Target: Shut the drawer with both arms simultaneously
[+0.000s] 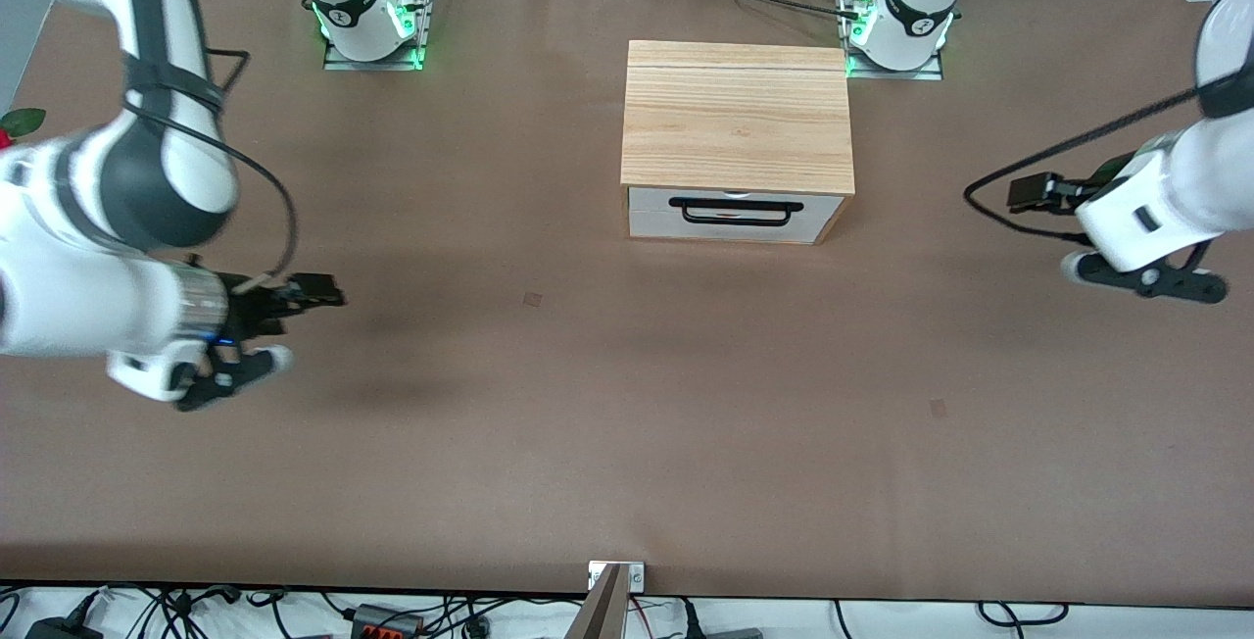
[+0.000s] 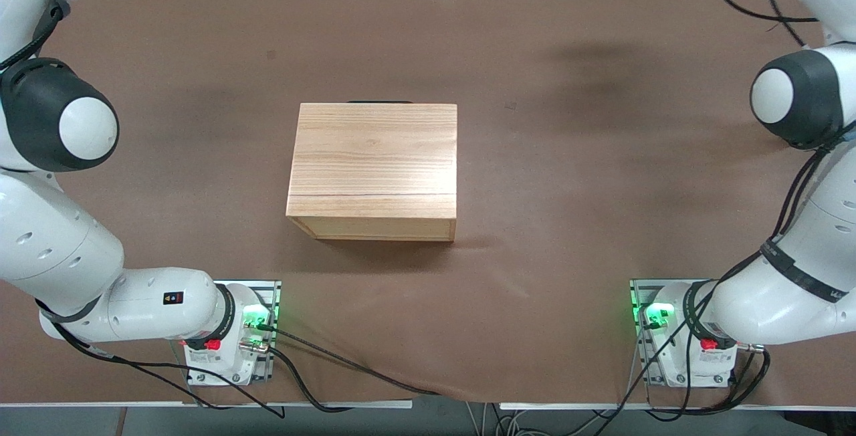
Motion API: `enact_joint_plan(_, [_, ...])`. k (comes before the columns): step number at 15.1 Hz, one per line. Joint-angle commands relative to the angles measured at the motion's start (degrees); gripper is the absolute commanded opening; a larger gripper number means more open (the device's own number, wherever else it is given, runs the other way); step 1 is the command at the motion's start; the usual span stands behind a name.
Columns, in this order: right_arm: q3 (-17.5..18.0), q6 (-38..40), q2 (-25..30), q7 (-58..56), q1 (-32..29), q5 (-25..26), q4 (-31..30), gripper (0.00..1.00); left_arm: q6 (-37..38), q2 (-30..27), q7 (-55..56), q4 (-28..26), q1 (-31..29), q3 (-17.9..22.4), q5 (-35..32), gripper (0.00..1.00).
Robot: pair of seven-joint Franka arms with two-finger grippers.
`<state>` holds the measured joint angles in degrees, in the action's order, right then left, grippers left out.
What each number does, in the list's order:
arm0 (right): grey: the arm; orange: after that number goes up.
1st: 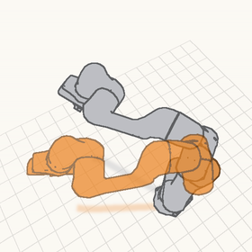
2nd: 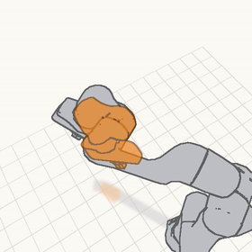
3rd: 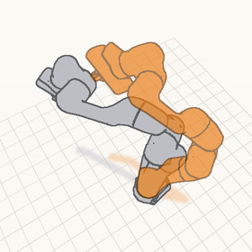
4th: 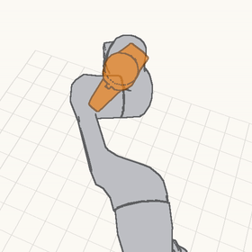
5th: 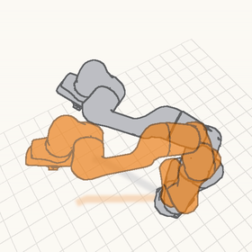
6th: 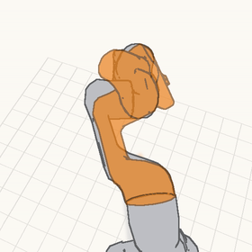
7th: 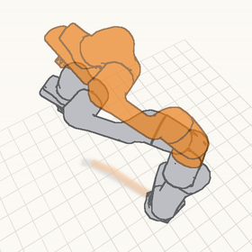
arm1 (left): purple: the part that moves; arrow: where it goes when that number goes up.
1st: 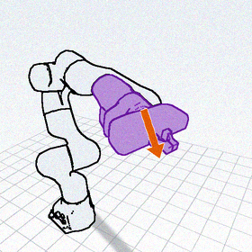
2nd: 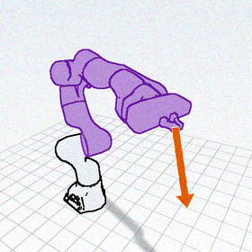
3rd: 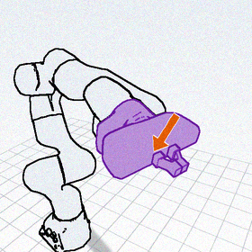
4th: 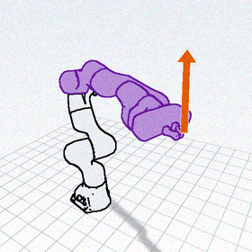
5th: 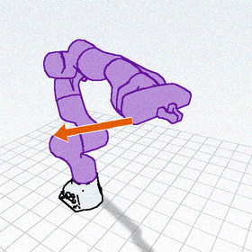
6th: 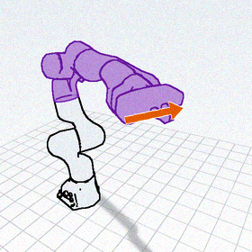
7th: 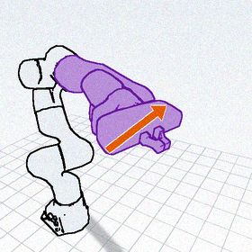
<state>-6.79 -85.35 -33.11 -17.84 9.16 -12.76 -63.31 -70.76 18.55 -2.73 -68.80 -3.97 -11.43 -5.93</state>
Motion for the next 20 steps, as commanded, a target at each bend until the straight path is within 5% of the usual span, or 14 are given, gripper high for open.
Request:
enact_joint_plan(1, [-2.0, 1.9, 5.2, -0.8, -1.9, 1.8, -0.8, 1.00, -3.7, -6.0, 0.8, -5.7, 0.9, 3.2, -0.9, 1.00])
enact_joint_plan(4, [-3.1, 1.6, 5.5, -0.6, -4.8, 1.9, -0.8, 1.00, -22.1, -16.4, 2.9, -22.8, 0.8, 6.0, 3.1, 1.00])
enact_joint_plan(7, [-4.0, 1.9, 8.3, -0.2, -4.6, 4.8, -1.3, 1.00, -29.6, -23.7, 2.4, -35.0, 4.4, 12.4, 9.5, 1.00])
enact_joint_plan(10, [-3.9, 2.6, 9.5, 0.1, -3.1, 6.0, -3.6, 1.00, -30.7, -24.1, 2.4, -35.8, 5.5, 12.4, 9.4, 1.00])
enact_joint_plan(20, [-3.8, -15.3, 28.4, 0.0, 2.1, 13.7, -35.6, 1.00, -26.4, -22.8, 2.4, -31.6, 5.4, 9.0, 6.9, 1.00])
